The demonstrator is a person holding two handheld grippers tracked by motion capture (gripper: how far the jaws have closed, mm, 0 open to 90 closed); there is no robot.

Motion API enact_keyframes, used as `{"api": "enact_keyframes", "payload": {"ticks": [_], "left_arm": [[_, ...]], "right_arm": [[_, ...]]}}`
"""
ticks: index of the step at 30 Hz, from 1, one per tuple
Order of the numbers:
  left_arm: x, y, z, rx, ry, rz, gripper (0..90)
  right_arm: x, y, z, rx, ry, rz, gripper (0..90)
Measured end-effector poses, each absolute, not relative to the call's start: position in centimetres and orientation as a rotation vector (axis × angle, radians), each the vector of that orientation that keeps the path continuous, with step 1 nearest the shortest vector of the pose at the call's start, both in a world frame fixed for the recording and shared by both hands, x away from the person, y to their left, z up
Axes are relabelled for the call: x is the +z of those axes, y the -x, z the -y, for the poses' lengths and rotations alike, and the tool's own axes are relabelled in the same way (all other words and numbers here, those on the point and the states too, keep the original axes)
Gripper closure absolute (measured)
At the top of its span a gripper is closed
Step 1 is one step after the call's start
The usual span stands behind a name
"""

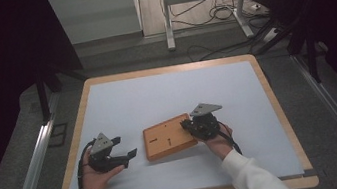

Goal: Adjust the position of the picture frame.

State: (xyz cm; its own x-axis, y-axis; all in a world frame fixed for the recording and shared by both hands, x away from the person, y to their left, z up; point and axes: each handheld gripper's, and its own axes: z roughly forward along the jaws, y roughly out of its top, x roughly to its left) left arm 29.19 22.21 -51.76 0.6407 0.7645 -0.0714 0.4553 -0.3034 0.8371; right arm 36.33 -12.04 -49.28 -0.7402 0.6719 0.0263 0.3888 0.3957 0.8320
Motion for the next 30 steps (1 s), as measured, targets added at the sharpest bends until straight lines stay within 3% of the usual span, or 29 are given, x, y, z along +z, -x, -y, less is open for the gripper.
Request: {"api": "enact_keyframes", "payload": {"ticks": [17,19,21,23,30], "left_arm": [[-52.1,-29.3,-21.8,0.414,-1.982,-0.956,19.5],[-52.1,-29.3,-21.8,0.411,-1.986,-0.956,19.5],[-52.1,-29.3,-21.8,0.409,-1.986,-0.956,19.5],[-52.1,-29.3,-21.8,0.409,-1.988,-0.953,19.5],[-52.3,-29.4,-21.5,0.403,-2.008,-0.953,19.5]], "right_arm": [[-51.0,-38.1,15.7,1.104,-1.073,-2.329,82.9],[-50.7,-37.9,16.1,1.144,-1.076,-2.297,70.0],[-50.4,-37.8,16.3,1.153,-1.079,-2.290,65.5],[-49.5,-37.2,17.1,1.144,-1.064,-2.259,52.7],[-48.8,-34.6,20.8,1.161,-1.087,-2.220,41.6]]}}
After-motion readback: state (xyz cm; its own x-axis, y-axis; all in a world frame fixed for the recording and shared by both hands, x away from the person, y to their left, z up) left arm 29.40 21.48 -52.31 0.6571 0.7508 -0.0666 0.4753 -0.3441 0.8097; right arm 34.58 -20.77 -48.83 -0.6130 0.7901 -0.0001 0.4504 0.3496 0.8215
